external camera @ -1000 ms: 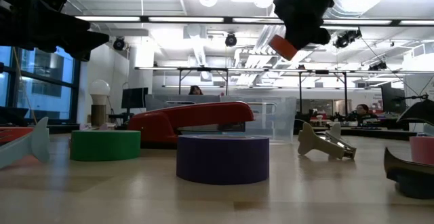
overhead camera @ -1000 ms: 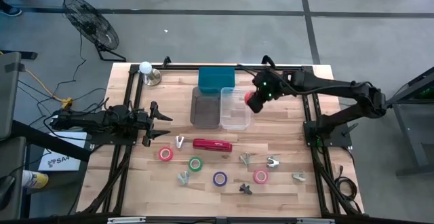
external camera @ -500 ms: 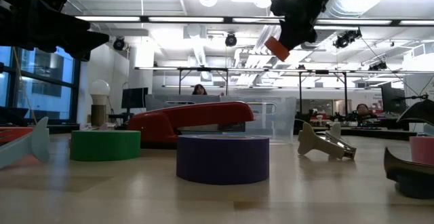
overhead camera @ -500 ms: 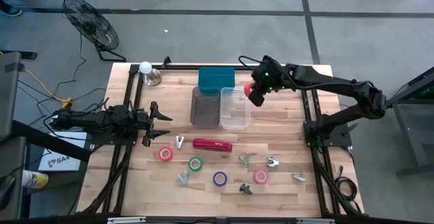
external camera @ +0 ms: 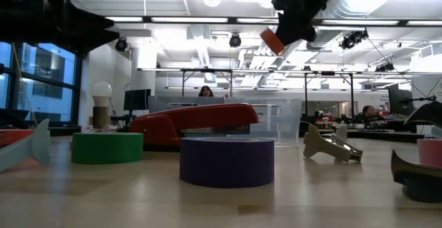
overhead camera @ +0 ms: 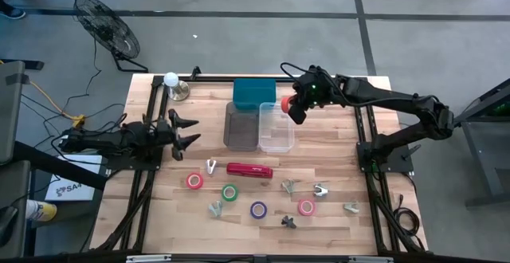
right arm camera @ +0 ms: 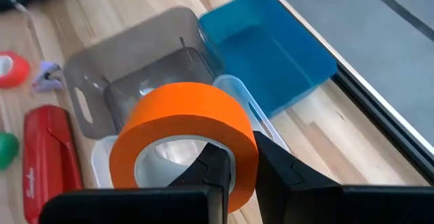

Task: Pick and place Stapler, Stapler remover, tape
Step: Put the orange tape into the blue bin

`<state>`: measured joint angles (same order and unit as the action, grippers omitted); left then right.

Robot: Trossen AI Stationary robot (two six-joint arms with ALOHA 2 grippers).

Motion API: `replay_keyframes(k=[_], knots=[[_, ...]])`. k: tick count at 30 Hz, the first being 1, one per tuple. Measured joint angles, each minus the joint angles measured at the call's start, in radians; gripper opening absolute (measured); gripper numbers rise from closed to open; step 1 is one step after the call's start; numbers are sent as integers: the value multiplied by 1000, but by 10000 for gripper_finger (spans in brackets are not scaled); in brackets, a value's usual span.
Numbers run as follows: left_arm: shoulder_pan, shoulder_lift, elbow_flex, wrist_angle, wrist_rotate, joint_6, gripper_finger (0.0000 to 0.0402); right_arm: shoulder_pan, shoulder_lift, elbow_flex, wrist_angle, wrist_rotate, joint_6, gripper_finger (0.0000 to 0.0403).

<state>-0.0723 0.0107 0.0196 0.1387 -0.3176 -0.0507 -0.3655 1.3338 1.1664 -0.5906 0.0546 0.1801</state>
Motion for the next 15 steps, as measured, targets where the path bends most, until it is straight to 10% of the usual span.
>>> replay_keyframes(k=[15], knots=[[0, 0, 0, 203, -27, -348, 238, -1, 0, 0, 132, 2, 109, 33]])
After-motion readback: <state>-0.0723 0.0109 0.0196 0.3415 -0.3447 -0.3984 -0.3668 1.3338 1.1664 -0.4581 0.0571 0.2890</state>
